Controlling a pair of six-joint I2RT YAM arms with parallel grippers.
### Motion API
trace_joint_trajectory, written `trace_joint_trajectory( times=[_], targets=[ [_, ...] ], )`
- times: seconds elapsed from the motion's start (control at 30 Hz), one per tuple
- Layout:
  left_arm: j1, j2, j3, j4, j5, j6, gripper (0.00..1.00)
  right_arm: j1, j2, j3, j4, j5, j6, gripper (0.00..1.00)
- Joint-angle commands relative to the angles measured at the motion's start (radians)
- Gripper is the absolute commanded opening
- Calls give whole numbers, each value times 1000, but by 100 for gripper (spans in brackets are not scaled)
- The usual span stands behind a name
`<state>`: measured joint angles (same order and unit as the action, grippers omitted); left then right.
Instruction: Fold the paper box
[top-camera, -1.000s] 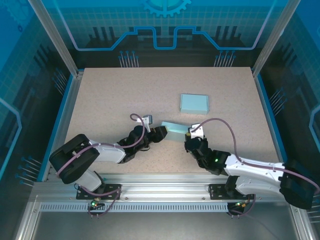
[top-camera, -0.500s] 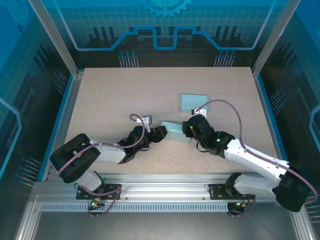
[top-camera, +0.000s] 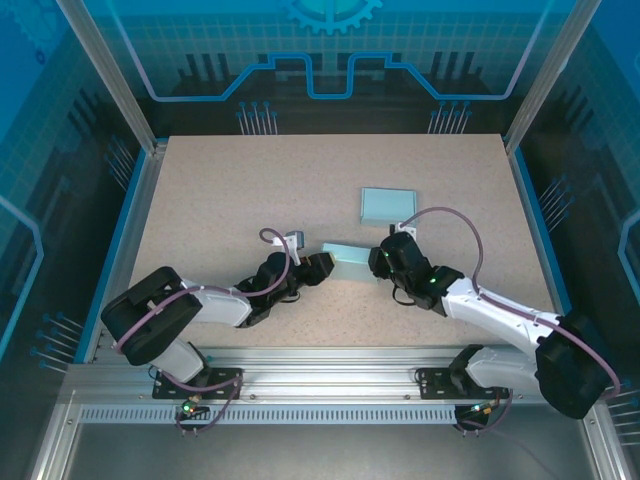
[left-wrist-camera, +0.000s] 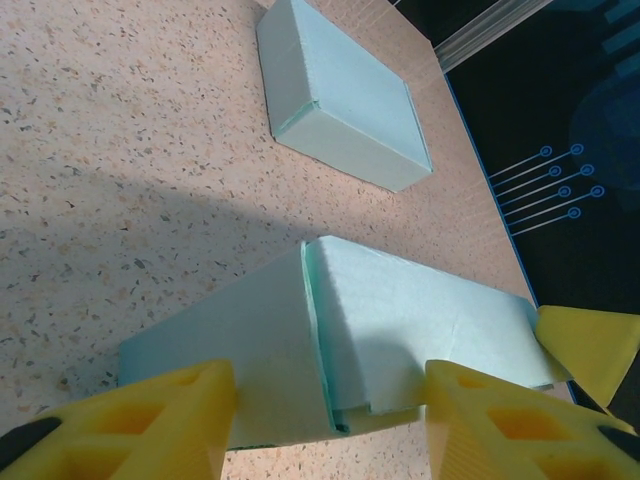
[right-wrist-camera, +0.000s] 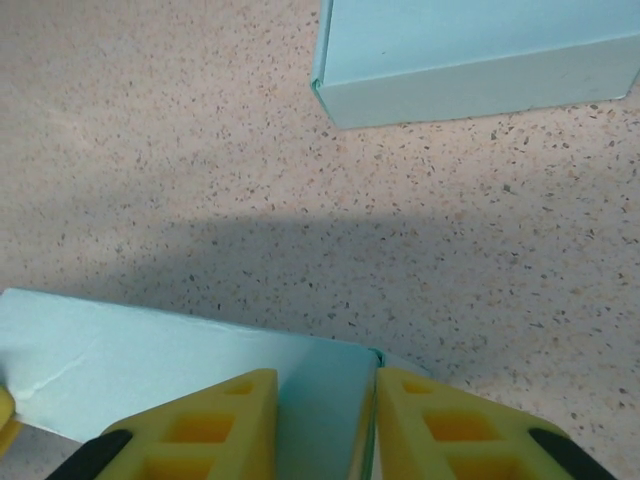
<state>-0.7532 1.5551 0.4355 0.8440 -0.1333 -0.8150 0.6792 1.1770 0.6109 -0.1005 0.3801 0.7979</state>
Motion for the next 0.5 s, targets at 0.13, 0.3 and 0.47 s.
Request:
trace_joint_trajectory(
  times=[0.13,0.3,0.47],
  targets=[
    [19,29,-63,-187,6,-6,37,-20,15,-125,-63,-58,50,26],
    [52,24,-88,-178,11,-15,31,-21,-13,-185,-24,-60,41,25],
    [73,7,-105,-160,21,-12,30,-21,-32,-216,-1,-65,25,25]
  ],
)
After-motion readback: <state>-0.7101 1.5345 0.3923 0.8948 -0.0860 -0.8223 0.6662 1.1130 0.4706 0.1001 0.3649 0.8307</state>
